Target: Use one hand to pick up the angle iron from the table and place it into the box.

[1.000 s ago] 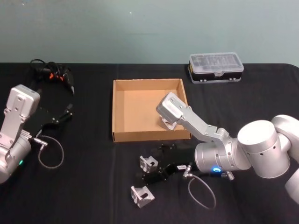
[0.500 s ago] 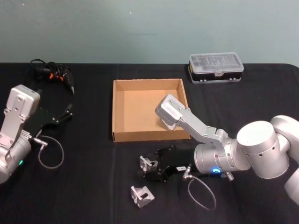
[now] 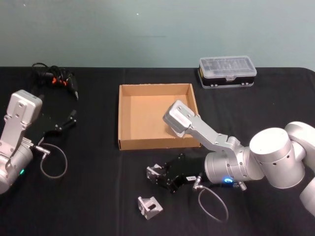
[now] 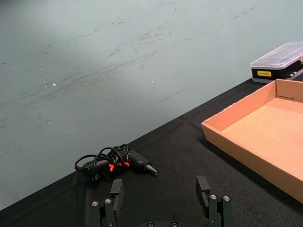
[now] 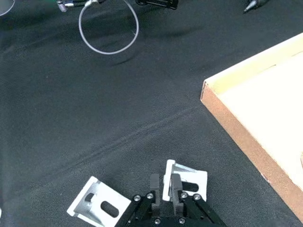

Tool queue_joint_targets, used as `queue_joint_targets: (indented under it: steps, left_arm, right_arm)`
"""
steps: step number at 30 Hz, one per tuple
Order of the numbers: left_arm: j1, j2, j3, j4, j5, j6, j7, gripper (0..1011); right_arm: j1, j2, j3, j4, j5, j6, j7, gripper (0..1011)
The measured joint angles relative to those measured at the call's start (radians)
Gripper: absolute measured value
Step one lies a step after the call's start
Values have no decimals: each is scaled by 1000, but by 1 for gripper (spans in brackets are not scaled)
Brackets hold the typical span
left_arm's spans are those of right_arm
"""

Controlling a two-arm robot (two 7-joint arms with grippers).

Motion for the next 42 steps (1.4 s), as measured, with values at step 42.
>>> queue_joint_targets:
  steps: [42]
  left_arm:
    - [0,0,0,0,0,0,0,1011]
  right_arm:
    - [91,16,153,22,40,-78,-62,80]
